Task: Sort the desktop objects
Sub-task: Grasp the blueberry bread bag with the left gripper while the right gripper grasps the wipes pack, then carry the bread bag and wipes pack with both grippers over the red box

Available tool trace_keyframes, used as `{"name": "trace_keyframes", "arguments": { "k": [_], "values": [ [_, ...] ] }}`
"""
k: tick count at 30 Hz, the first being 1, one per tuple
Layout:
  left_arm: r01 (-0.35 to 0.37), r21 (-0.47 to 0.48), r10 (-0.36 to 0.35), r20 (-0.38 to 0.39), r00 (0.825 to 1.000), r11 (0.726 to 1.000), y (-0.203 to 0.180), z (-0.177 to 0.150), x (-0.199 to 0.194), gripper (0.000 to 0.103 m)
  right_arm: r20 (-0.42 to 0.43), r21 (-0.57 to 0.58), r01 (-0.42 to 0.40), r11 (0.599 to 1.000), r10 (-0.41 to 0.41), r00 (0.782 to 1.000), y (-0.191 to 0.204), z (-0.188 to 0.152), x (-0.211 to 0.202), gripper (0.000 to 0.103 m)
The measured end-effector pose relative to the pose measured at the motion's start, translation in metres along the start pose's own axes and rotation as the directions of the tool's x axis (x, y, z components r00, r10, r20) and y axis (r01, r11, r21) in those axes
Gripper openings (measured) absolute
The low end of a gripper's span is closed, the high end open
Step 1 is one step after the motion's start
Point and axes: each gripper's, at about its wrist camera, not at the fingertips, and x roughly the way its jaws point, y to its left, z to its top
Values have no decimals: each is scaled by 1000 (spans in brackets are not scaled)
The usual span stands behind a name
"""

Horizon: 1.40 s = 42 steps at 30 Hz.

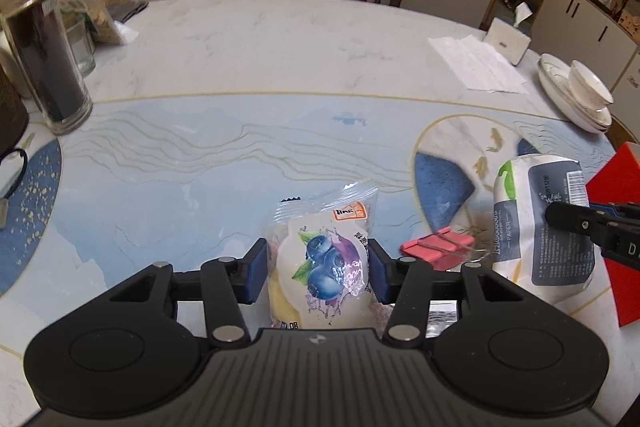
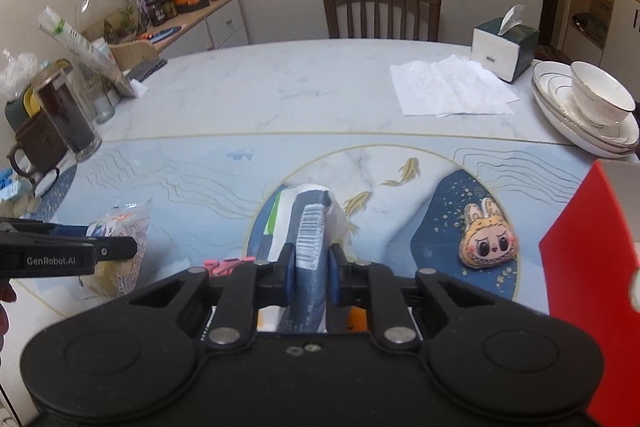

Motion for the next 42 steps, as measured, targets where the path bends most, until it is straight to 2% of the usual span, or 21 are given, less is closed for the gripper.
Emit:
{"name": "trace_keyframes", "arguments": {
  "k": [19, 29, 42],
  "values": [
    [77, 92, -86, 88, 992, 993, -61, 13, -40, 49, 68, 60, 5, 998, -9, 998, -26, 6, -65, 14],
    [138, 171, -161, 130, 978, 976, -114, 18, -61, 49, 112, 83, -2, 997, -7, 994, -55, 5, -102, 13],
    [194, 262, -240, 157, 958, 945, -195, 18, -76, 50, 179, 122, 8, 992, -30, 983, -112, 2, -147, 13]
  ]
}}
